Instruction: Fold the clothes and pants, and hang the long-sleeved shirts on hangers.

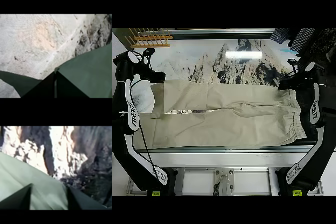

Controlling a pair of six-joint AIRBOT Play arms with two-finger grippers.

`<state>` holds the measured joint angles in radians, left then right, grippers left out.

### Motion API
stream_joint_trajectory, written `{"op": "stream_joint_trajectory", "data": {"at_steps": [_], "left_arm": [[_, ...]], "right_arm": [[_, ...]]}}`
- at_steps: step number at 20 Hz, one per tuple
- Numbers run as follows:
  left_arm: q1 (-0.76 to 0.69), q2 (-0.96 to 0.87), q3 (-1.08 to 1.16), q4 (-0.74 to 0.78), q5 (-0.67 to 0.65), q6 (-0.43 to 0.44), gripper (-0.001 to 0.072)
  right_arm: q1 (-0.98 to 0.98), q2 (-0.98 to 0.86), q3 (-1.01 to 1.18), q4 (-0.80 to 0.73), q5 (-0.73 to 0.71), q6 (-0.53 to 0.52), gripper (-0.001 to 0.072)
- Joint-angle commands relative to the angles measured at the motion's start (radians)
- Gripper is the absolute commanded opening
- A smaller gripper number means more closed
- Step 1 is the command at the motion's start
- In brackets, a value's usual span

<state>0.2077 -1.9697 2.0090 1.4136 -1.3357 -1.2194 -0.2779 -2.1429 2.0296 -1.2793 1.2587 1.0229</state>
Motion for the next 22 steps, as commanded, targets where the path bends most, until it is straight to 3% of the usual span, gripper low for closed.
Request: {"op": "stream_joint_trajectory", "data": {"at_steps": [1,3,5,6,14,22], "left_arm": [[0.0,0.001,0.0,0.0,0.0,-0.001,0.0004],[0.0,0.001,0.0,0.0,0.0,-0.001,0.0005],[0.0,0.001,0.0,0.0,0.0,-0.001,0.0005],[0.0,0.001,0.0,0.0,0.0,-0.001,0.0005],[0.0,0.015,0.074,0.09,0.048,-0.001,0.0003],[-0.001,0.336,-0.251,0.192,0.383,-0.003,0.0001]], "right_arm": [[0.001,-0.002,0.0,-0.003,0.005,0.002,0.0372],[0.001,-0.001,0.0,-0.003,0.0,0.002,0.0367],[0.001,0.001,0.0,-0.003,-0.005,0.001,0.0062],[0.001,0.003,0.0,-0.003,-0.005,0.002,0.002],[0.001,0.154,0.0,-0.137,-0.071,0.056,0.0018],[0.002,0.362,-0.046,-0.251,0.036,0.127,0.0015]]}}
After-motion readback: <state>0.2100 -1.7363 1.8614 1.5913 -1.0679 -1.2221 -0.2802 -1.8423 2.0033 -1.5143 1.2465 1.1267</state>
